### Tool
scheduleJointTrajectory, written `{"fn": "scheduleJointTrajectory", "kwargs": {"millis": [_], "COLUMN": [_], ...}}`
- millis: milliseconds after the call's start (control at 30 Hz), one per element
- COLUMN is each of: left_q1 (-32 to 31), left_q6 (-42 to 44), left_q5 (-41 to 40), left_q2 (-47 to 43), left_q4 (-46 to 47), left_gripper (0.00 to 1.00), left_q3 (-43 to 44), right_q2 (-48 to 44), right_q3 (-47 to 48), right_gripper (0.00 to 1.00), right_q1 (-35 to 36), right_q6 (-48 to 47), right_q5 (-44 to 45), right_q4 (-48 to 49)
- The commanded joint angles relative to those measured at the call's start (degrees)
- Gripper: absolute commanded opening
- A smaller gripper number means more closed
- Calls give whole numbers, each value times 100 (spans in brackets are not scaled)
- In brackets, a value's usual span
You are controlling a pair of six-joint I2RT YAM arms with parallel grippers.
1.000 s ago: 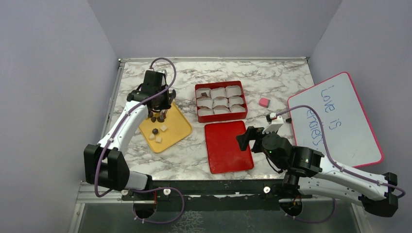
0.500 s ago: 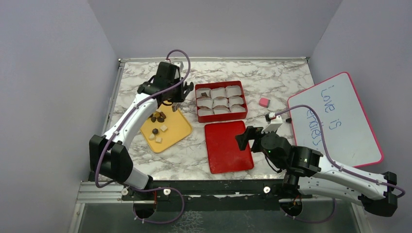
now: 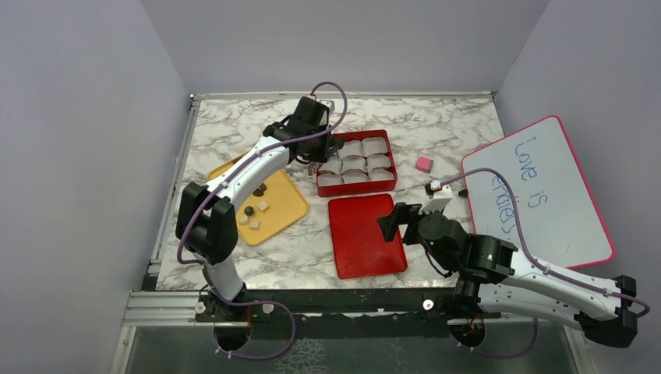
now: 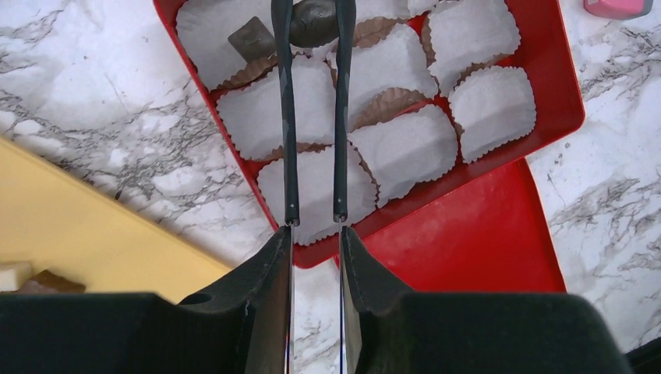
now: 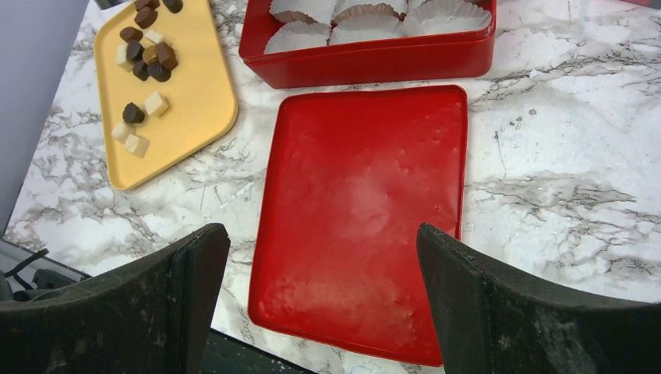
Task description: Pack the chocolate
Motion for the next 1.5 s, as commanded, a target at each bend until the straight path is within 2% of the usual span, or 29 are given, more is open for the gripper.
{"fn": "scheduleJointTrajectory", "kwargs": {"millis": [0, 267, 500, 800, 1167, 1467], "left_q1": [-256, -420, -445, -467, -476, -472], "left_q6": [52, 91, 141, 182, 156, -7], "left_q5": [-381, -537, -660, -553, -574, -887], "left_q2": [366, 944, 1122, 1310, 1143, 447], "left_q4": [264, 257, 254, 260, 255, 234], "left_gripper": [27, 28, 35, 38, 38, 38], "left_q3": [461, 911, 965, 1168, 1149, 700], "right_q2": [-68, -118, -223, -185, -193, -200], "right_q3": [133, 156, 128, 296, 250, 200], "right_gripper": [95, 95, 95, 95, 95, 95], "right_q1": [-16, -13, -16, -15, -14, -16], "right_q6": [30, 7, -21, -139, -132, -98], "right_q5": [124, 176, 239, 272, 238, 209], "right_q4": [28, -21, -47, -42, -26, -37]}}
